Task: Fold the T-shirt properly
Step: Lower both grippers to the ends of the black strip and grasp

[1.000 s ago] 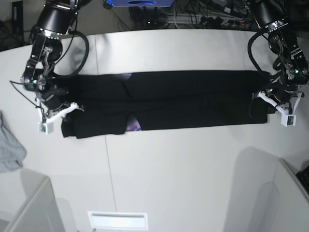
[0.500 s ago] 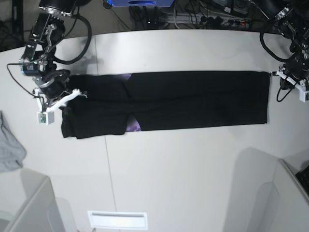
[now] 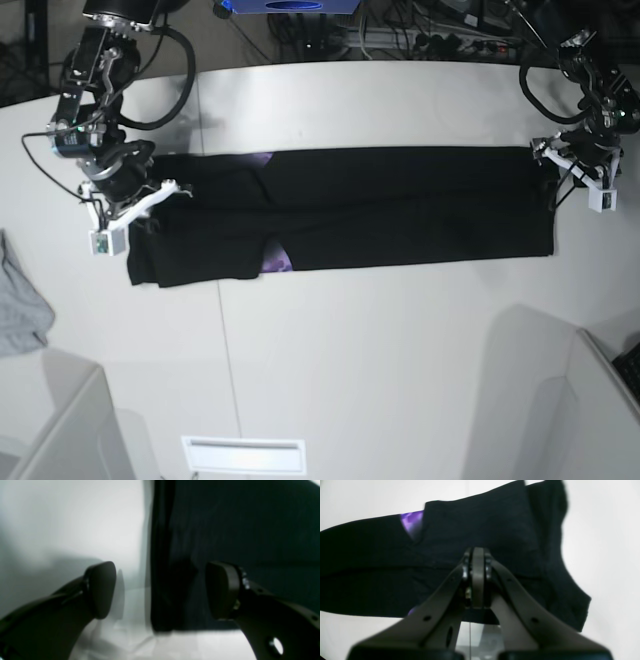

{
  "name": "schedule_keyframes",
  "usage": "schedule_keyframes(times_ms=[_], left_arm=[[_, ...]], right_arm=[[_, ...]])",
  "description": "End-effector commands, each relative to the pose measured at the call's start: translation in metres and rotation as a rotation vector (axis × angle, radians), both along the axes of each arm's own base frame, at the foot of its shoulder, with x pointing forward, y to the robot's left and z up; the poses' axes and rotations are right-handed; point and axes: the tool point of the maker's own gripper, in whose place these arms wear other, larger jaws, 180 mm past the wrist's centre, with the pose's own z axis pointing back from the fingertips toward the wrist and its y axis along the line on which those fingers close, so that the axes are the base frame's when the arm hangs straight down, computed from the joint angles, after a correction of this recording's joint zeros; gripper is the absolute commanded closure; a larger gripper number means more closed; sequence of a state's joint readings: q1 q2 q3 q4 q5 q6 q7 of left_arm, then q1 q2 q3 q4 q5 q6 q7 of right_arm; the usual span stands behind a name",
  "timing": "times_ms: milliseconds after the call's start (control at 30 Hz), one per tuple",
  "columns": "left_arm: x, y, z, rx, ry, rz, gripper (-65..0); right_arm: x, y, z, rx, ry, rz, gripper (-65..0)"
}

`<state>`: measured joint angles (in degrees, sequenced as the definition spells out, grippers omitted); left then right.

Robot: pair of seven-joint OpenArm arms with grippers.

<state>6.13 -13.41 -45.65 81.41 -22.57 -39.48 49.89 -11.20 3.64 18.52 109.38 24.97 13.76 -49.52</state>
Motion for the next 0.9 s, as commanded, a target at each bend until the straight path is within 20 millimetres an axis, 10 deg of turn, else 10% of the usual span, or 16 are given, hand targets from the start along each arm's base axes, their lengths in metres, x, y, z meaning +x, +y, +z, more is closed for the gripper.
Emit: schedule_keyframes(times_ms=[0, 633, 867], left_arm=[[0.008, 0.006, 0.013, 0.019, -0.043, -0.007, -52.5], [0.016, -0.007, -0.018, -0.079, 0.012, -0.003, -51.3], [0.015, -0.016, -0.032, -0.110, 0.048, -0.018, -9.5]], right_arm=[[0.008, -0.003, 0.012, -0.007, -0.049, -0.001, 0.0], [0.002, -0.003, 0.007, -0.007, -0.032, -0.001, 0.0], [-0.008, -0.003, -0.002, -0.007, -0.003, -0.003, 0.0]])
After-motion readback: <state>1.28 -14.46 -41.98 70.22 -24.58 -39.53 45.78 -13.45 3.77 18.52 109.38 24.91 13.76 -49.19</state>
